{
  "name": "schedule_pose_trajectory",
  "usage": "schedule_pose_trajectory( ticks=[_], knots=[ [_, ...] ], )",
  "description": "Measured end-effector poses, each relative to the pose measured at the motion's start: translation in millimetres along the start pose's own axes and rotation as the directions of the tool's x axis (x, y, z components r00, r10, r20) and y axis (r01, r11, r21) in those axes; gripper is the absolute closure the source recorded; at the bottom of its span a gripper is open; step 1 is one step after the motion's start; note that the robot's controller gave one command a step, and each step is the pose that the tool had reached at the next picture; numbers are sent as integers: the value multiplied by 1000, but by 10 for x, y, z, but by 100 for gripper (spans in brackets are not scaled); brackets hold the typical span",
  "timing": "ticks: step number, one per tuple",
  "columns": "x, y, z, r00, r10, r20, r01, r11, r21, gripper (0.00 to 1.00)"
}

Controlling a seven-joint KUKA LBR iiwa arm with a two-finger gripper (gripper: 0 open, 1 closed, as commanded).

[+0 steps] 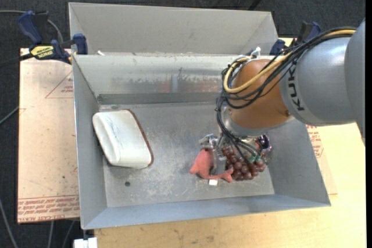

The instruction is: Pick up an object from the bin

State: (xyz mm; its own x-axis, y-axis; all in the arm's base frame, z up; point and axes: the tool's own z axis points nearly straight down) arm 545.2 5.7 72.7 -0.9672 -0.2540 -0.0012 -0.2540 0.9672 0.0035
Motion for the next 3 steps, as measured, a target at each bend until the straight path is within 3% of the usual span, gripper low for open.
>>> schedule_pose_trajectory(
  ticks=[1, 2, 3],
  knots=[
    [2, 80, -1123, 999, -45, 3, 45, 999, -1, 100],
    [3, 79, -1123, 999, -45, 3, 45, 999, -1, 100],
    [31, -58, -2358, 1000, -8, 7, 8, 1000, 0, 100]
  ],
)
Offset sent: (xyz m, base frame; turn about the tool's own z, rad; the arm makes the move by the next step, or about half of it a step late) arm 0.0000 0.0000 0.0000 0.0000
